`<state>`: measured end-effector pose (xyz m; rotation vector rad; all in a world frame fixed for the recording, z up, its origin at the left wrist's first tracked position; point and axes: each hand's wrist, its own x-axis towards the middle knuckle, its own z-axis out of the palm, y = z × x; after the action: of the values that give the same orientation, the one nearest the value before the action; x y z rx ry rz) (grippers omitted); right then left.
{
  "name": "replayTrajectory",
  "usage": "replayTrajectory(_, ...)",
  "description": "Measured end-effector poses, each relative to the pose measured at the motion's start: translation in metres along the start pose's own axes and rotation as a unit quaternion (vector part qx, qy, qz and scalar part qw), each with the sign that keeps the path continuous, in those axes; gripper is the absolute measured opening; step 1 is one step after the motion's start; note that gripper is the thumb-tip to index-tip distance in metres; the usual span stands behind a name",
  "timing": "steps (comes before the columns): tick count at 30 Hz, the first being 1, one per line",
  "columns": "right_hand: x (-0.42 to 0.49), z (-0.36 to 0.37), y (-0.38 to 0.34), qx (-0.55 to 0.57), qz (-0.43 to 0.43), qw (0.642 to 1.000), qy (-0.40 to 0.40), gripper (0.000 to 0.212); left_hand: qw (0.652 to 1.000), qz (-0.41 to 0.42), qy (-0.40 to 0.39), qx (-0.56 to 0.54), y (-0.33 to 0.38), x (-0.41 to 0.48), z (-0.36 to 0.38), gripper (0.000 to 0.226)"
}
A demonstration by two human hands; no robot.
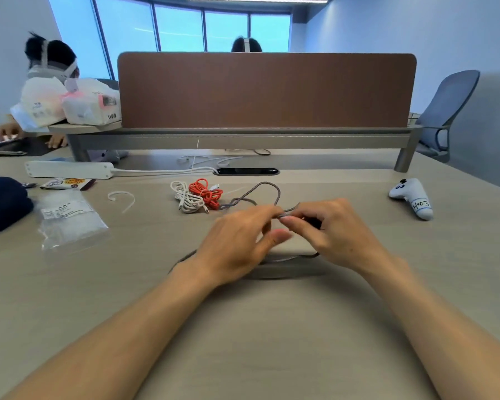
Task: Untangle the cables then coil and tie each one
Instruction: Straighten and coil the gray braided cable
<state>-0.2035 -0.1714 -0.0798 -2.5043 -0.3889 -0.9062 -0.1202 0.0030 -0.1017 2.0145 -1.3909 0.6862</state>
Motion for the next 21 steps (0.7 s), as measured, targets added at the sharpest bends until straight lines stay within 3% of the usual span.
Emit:
replayTrajectory(2, 0.000, 0.000, -0.002, 0.006, -0.014, 1.000, -0.006, 0.030, 0.999, 0.018, 0.022, 0.016, -0.004, 0.002, 0.001, 0.031)
replayTrajectory(6, 0.002, -0.006, -0.001, 0.011, -0.010, 1.000, 0.015, 0.025, 0.990, -0.043, 0.126, 0.047, -0.016, 0.005, -0.013, 0.031)
replayTrajectory(11, -0.006, -0.029, 0.033, -0.017, 0.060, 0.997, 0.046, 0.024, 0.933, -0.241, 0.267, 0.017, -0.056, -0.001, -0.051, 0.038)
replayTrajectory(14, -0.008, -0.030, 0.043, -0.014, 0.102, 0.994, 0.020, 0.025, 0.939, -0.255, 0.225, -0.049, -0.060, -0.011, -0.045, 0.049)
replayTrajectory(19, -0.008, -0.013, 0.031, 0.016, 0.104, 0.993, -0.056, 0.031, 0.969, -0.188, 0.067, -0.145, -0.033, -0.005, -0.023, 0.043)
replayTrajectory(21, -0.010, -0.014, 0.029, 0.027, 0.110, 0.990, -0.081, 0.031, 0.951, -0.196, 0.018, -0.241, -0.022, -0.006, -0.014, 0.048)
